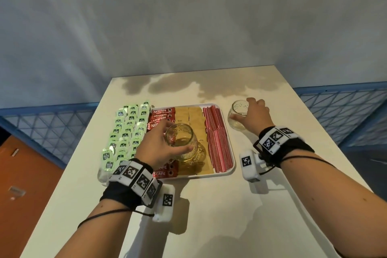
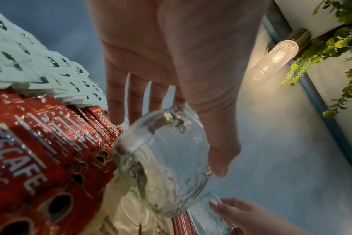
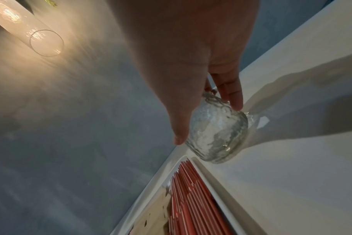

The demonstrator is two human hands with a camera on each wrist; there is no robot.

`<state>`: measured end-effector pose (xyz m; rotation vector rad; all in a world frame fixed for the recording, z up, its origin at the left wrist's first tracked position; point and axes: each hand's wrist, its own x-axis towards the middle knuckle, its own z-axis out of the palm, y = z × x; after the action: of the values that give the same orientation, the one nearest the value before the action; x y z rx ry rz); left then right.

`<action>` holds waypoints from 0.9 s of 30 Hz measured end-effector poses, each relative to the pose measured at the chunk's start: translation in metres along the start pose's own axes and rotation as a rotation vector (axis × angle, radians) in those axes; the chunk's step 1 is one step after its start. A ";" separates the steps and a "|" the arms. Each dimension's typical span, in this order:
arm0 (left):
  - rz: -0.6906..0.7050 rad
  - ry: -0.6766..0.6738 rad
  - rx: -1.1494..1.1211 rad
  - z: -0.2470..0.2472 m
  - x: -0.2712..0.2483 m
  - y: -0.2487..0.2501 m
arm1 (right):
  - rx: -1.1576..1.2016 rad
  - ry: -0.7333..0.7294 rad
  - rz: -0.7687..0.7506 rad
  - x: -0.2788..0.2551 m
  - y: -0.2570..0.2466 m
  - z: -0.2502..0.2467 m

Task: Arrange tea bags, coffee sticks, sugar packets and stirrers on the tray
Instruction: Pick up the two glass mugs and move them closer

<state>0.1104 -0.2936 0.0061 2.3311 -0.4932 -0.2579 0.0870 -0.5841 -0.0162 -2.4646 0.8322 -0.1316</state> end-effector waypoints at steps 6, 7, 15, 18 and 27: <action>-0.037 0.006 -0.129 0.005 0.006 0.003 | 0.017 0.011 -0.002 0.007 -0.004 0.001; -0.055 0.000 -0.168 0.007 0.007 0.005 | 0.011 0.018 -0.010 0.003 -0.005 -0.002; -0.097 0.109 -0.468 0.034 0.011 0.033 | 0.512 -0.318 -0.205 -0.088 -0.038 -0.012; -0.117 0.113 -0.451 0.045 0.004 0.047 | 0.692 -0.517 -0.112 -0.109 -0.045 -0.005; -0.076 -0.092 -0.350 0.061 -0.036 0.062 | 0.673 -0.485 -0.095 -0.116 -0.027 -0.015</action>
<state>0.0417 -0.3574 0.0069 2.0046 -0.3705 -0.4519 0.0045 -0.5045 0.0194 -1.7842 0.3719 0.1320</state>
